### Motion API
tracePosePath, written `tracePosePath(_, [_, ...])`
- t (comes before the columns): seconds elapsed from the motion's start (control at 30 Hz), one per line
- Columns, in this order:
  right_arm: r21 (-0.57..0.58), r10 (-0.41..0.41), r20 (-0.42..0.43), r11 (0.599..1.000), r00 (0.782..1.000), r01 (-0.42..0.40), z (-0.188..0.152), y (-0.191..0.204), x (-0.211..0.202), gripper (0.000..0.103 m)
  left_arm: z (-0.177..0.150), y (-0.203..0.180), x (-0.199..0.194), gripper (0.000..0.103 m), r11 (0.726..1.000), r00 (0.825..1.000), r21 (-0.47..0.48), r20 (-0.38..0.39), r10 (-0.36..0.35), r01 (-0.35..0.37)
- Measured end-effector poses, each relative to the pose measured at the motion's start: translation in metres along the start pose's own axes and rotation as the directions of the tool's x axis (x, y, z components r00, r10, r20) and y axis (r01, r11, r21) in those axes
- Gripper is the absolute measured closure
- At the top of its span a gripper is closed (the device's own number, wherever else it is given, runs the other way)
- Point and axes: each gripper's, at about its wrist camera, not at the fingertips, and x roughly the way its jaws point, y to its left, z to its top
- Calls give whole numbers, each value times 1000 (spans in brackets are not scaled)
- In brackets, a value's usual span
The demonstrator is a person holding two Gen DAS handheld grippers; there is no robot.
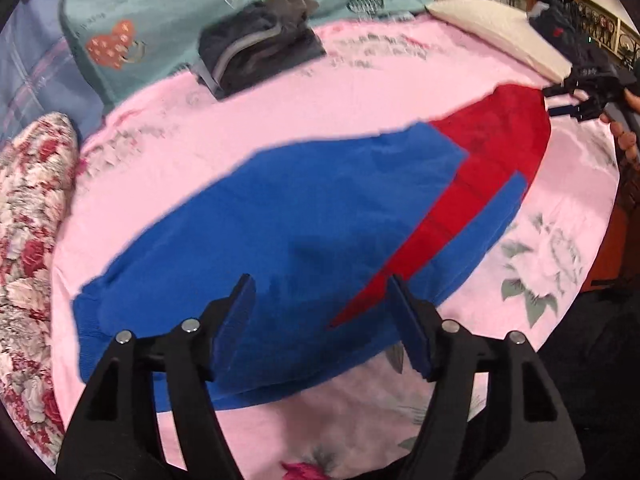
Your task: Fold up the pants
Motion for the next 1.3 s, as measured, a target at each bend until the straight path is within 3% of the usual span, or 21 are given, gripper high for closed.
tracePosePath(0.07, [-4, 21, -28, 1000, 999, -21, -4, 4, 11, 42, -4, -11, 14, 38, 1000, 999, 13, -39, -28, 28])
tracePosePath(0.17, [-27, -1, -23, 1000, 1000, 0, -8, 12, 24, 42, -8, -25, 13, 42, 999, 1000, 49, 1, 15, -15])
tracePosePath(0.23, [-52, 3, -15, 999, 1000, -4, -7, 17, 27, 72, -7, -21, 10, 43, 999, 1000, 34, -9, -12, 12])
tracePosePath(0.27, [-72, -10, -14, 997, 1000, 9, -7, 20, 29, 78, -5, -18, 7, 44, 1000, 1000, 28, -10, -11, 11])
tracePosePath(0.37, [-111, -4, 41, 994, 999, 8, -9, 25, 18, 85, 10, -13, -24, 44, 1000, 997, 18, 76, -3, 2])
tracePosePath(0.47, [-126, 3, 69, 992, 998, 6, -13, 24, 6, 85, 38, -23, -49, 31, 999, 979, -2, 197, -48, 49])
tracePosePath(0.5, [-107, -4, 63, 994, 998, 10, -16, 17, 10, 85, 49, -31, -46, 31, 997, 974, -9, 216, -67, 70])
tracePosePath(0.57, [-79, -11, 55, 997, 998, 15, -22, 5, 21, 85, 68, -52, -23, 31, 993, 971, -16, 212, -108, 114])
tracePosePath(0.63, [-75, 8, 74, 997, 997, -3, -25, 3, 20, 85, 81, -72, 7, 32, 995, 979, -12, 180, -99, 102])
tracePosePath(0.7, [-81, 9, 84, 997, 996, -2, -26, 4, 17, 85, 82, -89, 45, 50, 994, 991, -9, 76, -110, 111])
tracePosePath(0.73, [-87, 6, 86, 996, 996, 2, -27, 6, 16, 85, 79, -94, 58, 53, 992, 992, -14, 32, -121, 122])
tracePosePath(0.8, [-96, 13, 97, 995, 995, -4, -28, 9, 12, 85, 73, -100, 62, 51, 995, 994, -7, 47, -96, 97])
tracePosePath(0.87, [-109, 39, 115, 994, 993, -26, -26, 18, 4, 86, 74, -97, 58, 50, 993, 992, -26, 46, -117, 118])
tracePosePath(1.03, [-268, 167, 135, 955, 977, -126, -20, 97, -20, 87, 69, -72, 38, 48, 984, 988, -117, 97, -124, 135])
tracePosePath(1.1, [-364, 195, 104, 920, 975, -145, -23, 146, -19, 87, 65, -54, 20, 39, 979, 984, -158, 140, -107, 129])
tracePosePath(1.2, [-487, 202, 22, 858, 979, -166, -34, 217, 3, 87, 51, -25, -2, 35, 973, 986, -216, 163, -43, 78])
tracePosePath(1.3, [-591, 154, -53, 791, 987, -155, -56, 275, 45, 87, 28, 7, -12, 35, 961, 991, -278, 133, 25, 13])
